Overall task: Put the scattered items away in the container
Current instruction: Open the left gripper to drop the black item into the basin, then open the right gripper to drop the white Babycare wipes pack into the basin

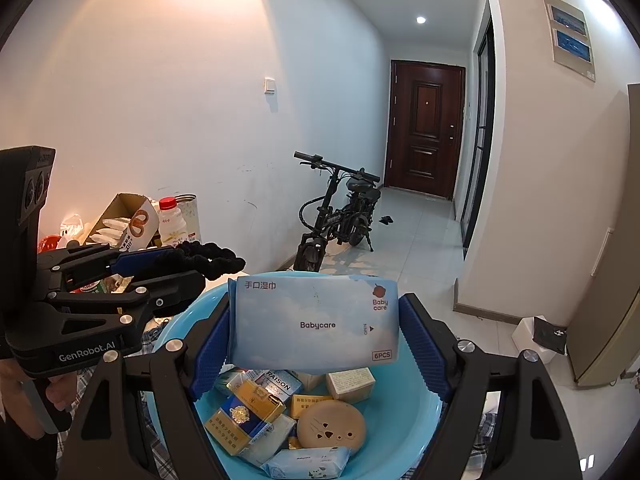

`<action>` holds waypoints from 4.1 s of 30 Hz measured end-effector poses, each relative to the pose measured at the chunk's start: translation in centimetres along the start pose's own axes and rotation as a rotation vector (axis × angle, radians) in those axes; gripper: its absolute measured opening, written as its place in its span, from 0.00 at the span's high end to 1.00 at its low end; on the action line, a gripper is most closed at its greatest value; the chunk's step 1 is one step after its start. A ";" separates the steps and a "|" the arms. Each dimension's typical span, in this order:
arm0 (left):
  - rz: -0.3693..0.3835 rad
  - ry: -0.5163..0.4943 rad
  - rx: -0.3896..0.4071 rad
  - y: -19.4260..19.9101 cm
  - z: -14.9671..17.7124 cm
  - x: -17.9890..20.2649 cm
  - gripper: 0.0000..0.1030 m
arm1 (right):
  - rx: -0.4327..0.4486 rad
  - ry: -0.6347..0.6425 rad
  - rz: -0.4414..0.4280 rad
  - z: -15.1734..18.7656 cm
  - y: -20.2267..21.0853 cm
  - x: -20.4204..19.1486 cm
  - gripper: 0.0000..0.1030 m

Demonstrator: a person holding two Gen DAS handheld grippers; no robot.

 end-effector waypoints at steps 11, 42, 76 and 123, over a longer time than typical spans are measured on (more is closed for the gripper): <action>-0.006 -0.013 -0.008 -0.3 0.2 0.4 0.59 | -0.002 0.012 -0.014 0.0 0.4 -0.3 0.21; 0.006 0.013 -0.009 -0.1 0.3 -0.1 0.59 | -0.017 0.050 0.000 0.2 0.7 -1.5 0.21; -0.091 0.034 -0.004 0.0 0.2 -1.5 0.00 | -0.006 0.039 0.022 -0.2 1.1 -1.1 0.21; -0.104 0.029 -0.017 0.2 0.2 -1.2 0.00 | -0.019 0.039 0.018 0.0 0.6 -1.8 0.21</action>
Point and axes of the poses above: each gripper's, at about its wrist camera, not at the fingertips, and y roughly against the way its jaws point, x to its right, z to its underside, the point moved 4 cm from there along -y, roughly the way its jaws point, and after that the axes turned 1 degree about y, right-handed, at the moved point
